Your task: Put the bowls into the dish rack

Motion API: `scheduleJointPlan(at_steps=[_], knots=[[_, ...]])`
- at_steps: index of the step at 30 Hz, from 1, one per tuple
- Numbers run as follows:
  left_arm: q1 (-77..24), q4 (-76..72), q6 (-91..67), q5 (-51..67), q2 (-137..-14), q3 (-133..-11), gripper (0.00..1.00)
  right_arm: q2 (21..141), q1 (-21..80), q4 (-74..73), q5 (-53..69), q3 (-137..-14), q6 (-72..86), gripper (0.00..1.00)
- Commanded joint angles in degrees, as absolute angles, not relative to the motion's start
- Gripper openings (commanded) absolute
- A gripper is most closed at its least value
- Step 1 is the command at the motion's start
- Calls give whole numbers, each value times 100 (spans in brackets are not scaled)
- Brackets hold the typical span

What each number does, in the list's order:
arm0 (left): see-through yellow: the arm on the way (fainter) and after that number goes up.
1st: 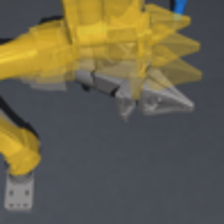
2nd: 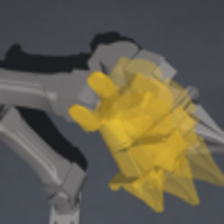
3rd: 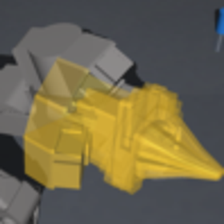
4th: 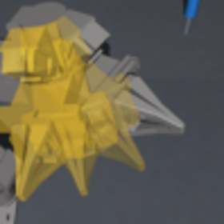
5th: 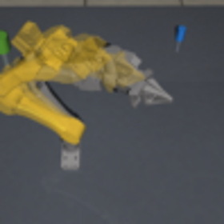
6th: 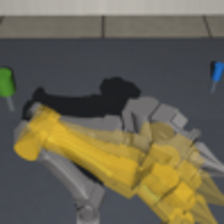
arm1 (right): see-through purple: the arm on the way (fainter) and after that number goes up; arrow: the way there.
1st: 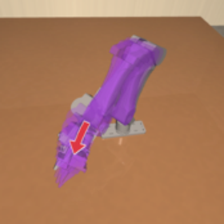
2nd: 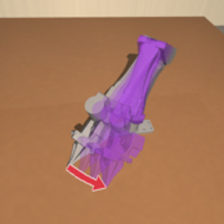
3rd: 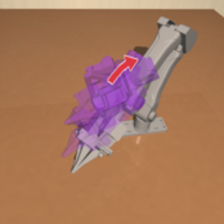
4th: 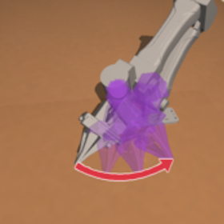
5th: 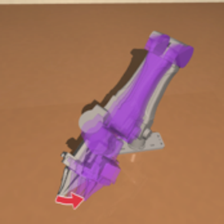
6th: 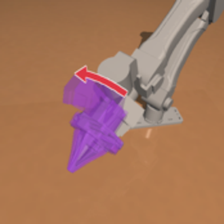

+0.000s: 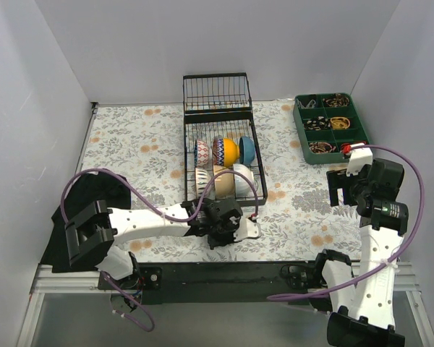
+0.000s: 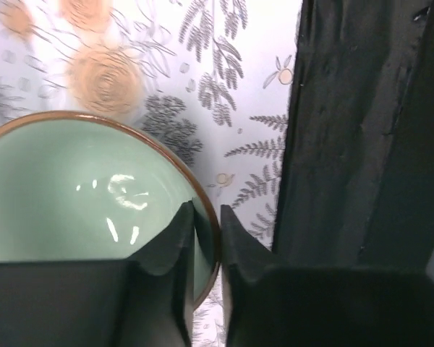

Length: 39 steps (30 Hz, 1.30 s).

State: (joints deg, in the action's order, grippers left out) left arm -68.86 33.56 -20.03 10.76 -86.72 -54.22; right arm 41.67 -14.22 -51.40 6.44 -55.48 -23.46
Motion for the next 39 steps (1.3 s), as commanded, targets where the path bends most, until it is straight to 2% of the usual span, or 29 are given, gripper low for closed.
scheduleJointPlan(at_steps=[1,11,15,19,21,25,27,31,38,39], knots=[[-6917,3348,-2083,1090,-8535,-5229,0,4140,-1485,-5010,747,-5608,-2232,92],[-6821,5343,-2232,1582,-7357,-6669,0,4262,-1556,-5019,835,-5625,-2171,91],[-5979,5432,-2355,1687,-7093,-7197,0,4377,-1564,-5054,800,-5713,-2197,91],[-4566,5020,-2505,1845,-7075,-7514,0,4473,-1564,-5054,747,-5722,-2259,91],[-4186,4774,-2636,1889,-7127,-7637,0,4544,-1564,-5028,712,-5695,-2276,91],[-2782,4309,-3529,2870,-7426,-7945,0,4667,-1573,-4992,650,-5669,-2276,91],[-2384,4114,-3918,3303,-7646,-7980,0,4772,-1573,-5001,607,-5704,-2285,91],[-1514,3131,-4938,4304,-7673,-7377,0,4974,-1573,-5010,405,-5836,-2338,91],[-783,1602,-6897,5762,-7568,-6226,0,5273,-1573,-5124,229,-6003,-2426,91],[-695,930,-7604,5992,-7472,-5979,0,5291,-1573,-5124,211,-5994,-2434,90]])
